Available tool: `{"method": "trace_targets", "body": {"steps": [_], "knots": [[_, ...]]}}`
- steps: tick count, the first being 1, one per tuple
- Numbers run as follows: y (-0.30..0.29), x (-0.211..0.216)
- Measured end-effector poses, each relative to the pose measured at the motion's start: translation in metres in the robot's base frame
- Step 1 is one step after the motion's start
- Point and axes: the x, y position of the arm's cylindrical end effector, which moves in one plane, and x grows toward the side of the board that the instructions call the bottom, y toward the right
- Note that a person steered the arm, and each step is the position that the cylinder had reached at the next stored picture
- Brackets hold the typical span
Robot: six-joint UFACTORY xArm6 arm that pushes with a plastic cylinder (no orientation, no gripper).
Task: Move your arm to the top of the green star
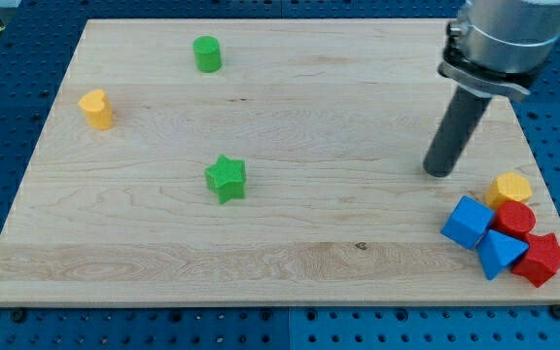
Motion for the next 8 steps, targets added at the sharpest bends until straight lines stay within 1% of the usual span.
{"method": "trace_targets", "body": {"steps": [2, 3, 8], "knots": [[-0.033, -0.016], [-0.033, -0.016], [-0.074, -0.016]]}}
